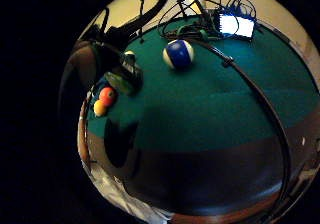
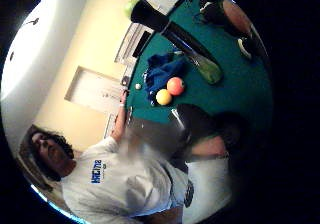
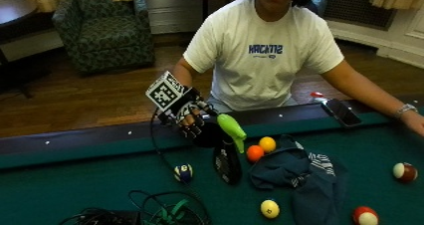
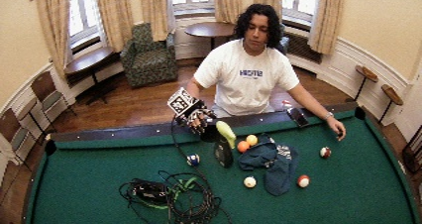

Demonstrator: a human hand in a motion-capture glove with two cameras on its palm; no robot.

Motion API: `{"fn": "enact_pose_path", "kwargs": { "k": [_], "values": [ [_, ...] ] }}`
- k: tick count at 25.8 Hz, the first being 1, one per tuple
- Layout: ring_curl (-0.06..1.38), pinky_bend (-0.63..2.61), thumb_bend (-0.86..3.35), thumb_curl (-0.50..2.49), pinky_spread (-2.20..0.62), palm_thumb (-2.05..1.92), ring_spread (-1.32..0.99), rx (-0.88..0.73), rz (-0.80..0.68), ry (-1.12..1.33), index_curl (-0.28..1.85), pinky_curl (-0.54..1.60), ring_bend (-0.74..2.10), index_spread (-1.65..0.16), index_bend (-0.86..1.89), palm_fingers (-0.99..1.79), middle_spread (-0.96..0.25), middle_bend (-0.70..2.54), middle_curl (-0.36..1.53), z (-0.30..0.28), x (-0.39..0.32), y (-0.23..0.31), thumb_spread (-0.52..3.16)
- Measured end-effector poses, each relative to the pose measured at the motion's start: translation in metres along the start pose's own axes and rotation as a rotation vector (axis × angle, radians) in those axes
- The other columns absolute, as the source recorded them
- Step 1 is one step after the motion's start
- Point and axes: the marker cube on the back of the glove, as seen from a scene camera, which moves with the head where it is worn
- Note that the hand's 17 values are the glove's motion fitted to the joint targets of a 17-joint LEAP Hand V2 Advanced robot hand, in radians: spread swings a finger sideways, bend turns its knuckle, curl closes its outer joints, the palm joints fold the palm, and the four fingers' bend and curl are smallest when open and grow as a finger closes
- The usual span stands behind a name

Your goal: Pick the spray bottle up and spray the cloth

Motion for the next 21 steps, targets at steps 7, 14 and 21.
{"fn": "enact_pose_path", "kwargs": {
  "k": [7, 14, 21],
  "values": [
    [0.32, 0.34, 0.11, 0.29, 0.08, 0.70, -0.13, 0.064, 0.058, -0.132, 0.22, 0.31, 0.51, -0.37, 0.11, 0.80, -0.14, 0.20, 0.32, 0.016, -0.010, -0.025, 1.03],
    [0.34, 0.35, 0.09, 0.32, 0.02, 0.78, -0.15, 0.105, 0.109, -0.264, 0.22, 0.33, 0.53, -0.37, 0.10, 0.85, -0.15, 0.19, 0.34, 0.030, -0.017, -0.047, 1.00],
    [0.35, 0.50, 0.07, 0.34, -0.18, 0.85, -0.19, 0.185, 0.134, -0.307, 0.22, 0.37, 0.54, -0.33, 0.11, 1.28, -0.19, 0.31, 0.39, 0.039, -0.017, -0.057, 0.98]
  ]
}}
